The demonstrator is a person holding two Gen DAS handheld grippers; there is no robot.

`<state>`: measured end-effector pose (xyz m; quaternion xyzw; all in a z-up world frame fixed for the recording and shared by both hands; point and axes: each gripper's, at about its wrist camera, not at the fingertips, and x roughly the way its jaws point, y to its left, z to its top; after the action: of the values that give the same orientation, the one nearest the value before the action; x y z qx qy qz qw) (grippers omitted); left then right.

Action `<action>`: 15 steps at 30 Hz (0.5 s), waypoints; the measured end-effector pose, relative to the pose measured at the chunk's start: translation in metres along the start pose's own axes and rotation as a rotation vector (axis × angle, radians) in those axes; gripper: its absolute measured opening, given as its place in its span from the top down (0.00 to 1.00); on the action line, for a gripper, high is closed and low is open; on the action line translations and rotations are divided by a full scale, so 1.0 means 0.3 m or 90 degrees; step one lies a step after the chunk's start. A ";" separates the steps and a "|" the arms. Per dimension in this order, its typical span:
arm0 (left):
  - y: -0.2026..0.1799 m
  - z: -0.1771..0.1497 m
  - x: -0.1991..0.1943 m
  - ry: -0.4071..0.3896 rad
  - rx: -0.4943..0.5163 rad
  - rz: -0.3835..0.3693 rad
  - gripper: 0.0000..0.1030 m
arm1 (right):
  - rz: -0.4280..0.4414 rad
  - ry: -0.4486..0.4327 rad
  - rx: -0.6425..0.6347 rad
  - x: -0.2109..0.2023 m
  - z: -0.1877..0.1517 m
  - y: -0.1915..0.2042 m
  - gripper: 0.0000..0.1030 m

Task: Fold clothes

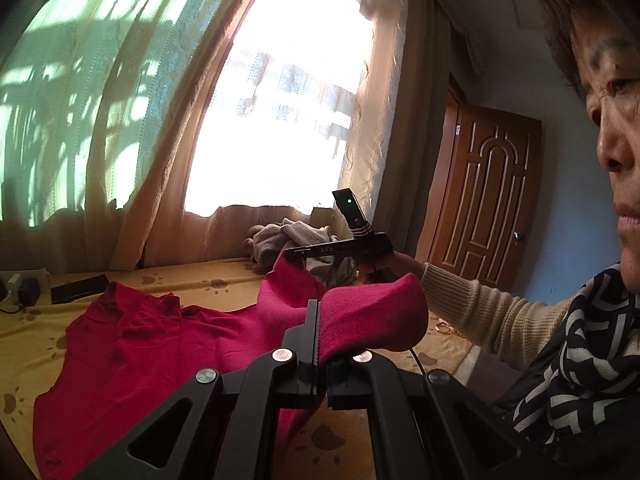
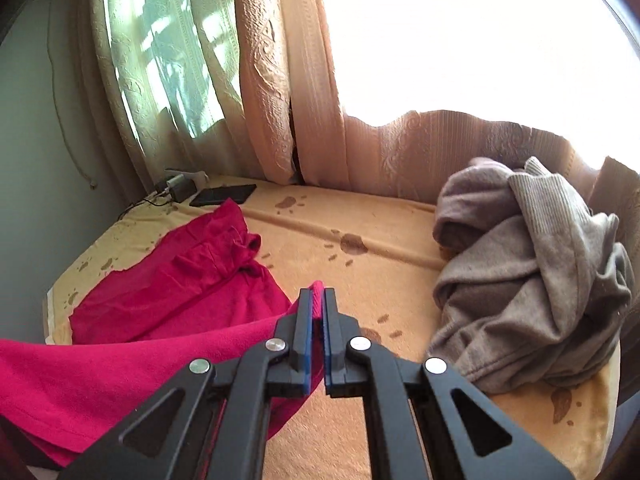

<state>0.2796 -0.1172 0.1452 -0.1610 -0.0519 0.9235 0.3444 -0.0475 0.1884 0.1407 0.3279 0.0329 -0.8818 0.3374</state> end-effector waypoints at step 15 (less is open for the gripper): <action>0.473 -0.229 -0.288 -0.107 -0.306 0.144 0.98 | 0.081 0.004 -0.064 0.530 0.419 0.435 0.96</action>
<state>0.2759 -0.2820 0.0738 -0.1659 -0.2797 0.9273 0.1851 -0.1254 -0.0383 0.1650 0.3147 0.0576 -0.8549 0.4085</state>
